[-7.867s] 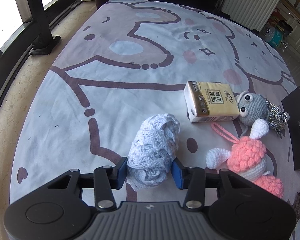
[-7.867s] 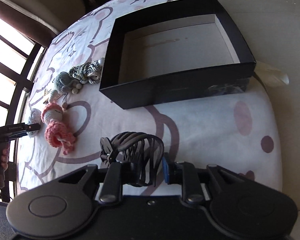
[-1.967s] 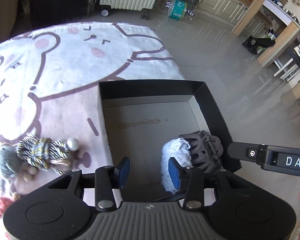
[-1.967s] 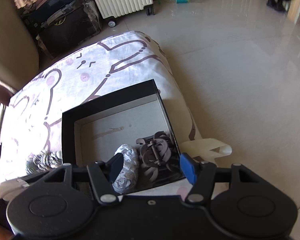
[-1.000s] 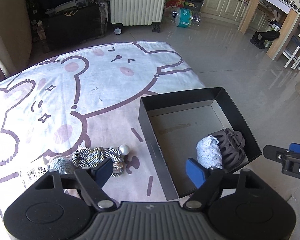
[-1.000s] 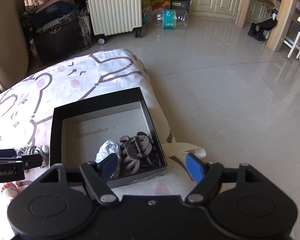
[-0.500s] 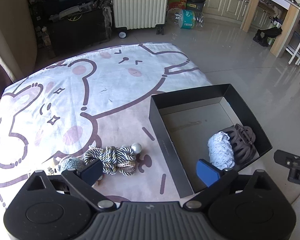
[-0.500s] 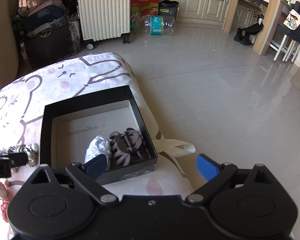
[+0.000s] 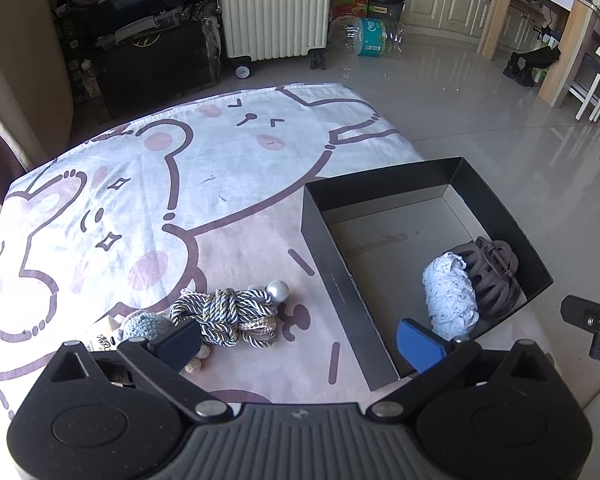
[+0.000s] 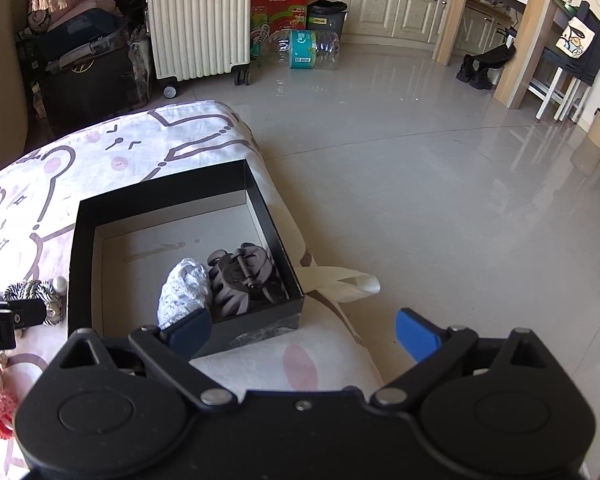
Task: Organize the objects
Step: 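Withdraw both open tools from the box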
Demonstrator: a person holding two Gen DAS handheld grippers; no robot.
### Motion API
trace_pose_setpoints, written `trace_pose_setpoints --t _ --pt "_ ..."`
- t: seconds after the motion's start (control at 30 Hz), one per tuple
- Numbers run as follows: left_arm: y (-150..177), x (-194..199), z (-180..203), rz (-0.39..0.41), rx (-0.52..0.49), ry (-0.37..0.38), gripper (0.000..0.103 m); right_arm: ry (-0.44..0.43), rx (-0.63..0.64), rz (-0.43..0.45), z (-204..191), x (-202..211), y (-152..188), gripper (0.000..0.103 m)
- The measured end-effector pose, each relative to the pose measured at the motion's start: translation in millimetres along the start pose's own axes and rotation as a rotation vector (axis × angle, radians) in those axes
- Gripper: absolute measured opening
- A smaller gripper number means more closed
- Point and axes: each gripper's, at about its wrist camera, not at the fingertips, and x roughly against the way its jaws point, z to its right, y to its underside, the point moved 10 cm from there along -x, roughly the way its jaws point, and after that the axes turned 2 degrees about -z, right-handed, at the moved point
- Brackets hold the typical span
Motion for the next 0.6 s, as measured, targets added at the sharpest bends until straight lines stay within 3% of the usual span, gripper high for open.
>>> trace_pose_setpoints --t 0.6 --pt "-2.0 1.5 0.8 0.015 -0.013 0.007 0.102 0.003 0.013 0.007 -3.3 0.8 0.3 0.100"
